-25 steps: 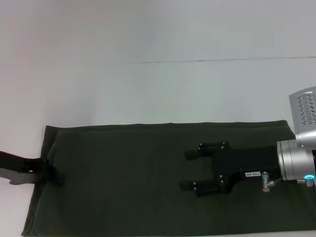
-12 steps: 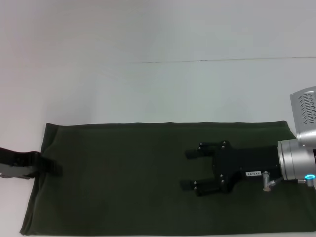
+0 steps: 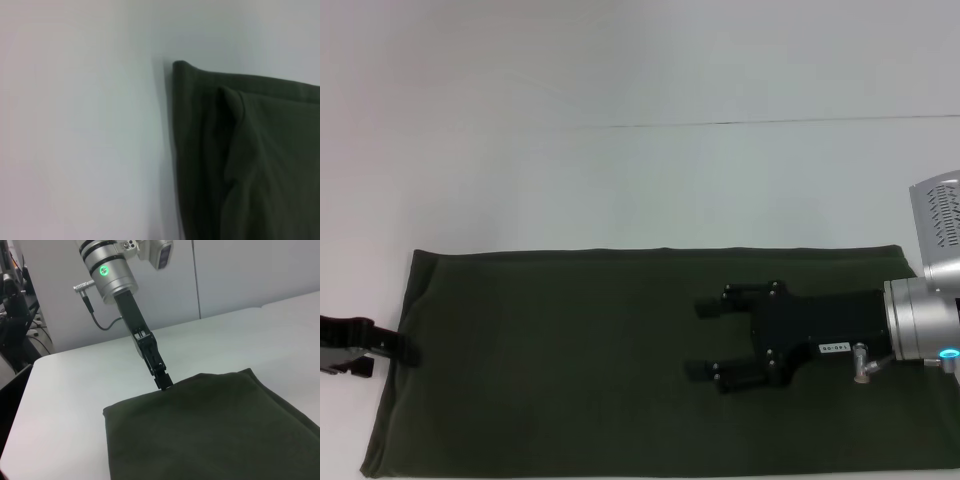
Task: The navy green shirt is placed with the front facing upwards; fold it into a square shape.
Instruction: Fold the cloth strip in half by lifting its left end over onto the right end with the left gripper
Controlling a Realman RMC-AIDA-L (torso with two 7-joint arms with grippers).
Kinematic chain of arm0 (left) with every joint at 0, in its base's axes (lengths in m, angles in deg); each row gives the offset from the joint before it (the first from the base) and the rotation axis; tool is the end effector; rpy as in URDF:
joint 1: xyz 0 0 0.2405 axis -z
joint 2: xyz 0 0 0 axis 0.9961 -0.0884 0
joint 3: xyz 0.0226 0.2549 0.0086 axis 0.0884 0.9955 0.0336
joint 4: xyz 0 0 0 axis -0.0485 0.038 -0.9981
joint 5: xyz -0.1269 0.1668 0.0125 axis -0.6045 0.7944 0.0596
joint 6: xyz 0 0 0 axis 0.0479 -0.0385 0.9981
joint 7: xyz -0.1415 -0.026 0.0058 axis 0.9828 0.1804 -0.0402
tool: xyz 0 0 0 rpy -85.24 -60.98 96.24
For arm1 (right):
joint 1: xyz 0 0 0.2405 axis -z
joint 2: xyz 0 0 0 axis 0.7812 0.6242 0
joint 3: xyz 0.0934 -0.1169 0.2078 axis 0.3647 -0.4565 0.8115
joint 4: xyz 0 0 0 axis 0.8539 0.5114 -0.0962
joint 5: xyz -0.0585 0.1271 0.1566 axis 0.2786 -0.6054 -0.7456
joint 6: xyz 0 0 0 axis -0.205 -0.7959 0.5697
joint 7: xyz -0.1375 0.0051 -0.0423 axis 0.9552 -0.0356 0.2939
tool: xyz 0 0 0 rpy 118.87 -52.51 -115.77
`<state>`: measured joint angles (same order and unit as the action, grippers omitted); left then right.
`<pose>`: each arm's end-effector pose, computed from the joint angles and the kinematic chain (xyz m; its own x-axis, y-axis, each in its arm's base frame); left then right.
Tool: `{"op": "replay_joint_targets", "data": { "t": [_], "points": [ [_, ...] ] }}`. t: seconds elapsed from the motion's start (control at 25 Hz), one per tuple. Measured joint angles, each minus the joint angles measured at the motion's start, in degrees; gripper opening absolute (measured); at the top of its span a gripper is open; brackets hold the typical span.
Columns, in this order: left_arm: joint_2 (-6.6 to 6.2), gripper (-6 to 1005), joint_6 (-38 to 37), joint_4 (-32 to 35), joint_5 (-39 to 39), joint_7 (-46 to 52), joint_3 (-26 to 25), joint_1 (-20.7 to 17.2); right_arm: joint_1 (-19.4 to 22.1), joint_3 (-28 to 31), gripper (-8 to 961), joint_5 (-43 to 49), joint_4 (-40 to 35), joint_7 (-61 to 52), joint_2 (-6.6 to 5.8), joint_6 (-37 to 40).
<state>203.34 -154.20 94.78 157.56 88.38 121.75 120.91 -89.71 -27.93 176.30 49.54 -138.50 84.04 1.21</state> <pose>-0.3152 0.3434 0.0658 0.1277 0.9780 0.1650 0.9464 -0.0704 -0.3152 0.2451 0.3310 -0.0461 0.8971 -0.2323 -0.3759 -0.2752 -0.9592 -0.0640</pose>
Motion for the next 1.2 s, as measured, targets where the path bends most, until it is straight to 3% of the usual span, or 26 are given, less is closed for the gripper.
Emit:
{"op": "replay_joint_targets", "data": {
  "t": [0.12, 1.2],
  "points": [
    [0.21, 716, 0.2, 0.5, 0.1, 0.0, 0.1, -0.1, -0.1, 0.0, 857, -0.1, 0.0, 0.0, 0.0, 0.0],
    [0.39, 716, 1.2, -2.3, -0.2, -0.1, 1.3, 0.5, 0.0, 0.0, 857, -0.1, 0.0, -0.1, 0.0, 0.0]
  ]
}}
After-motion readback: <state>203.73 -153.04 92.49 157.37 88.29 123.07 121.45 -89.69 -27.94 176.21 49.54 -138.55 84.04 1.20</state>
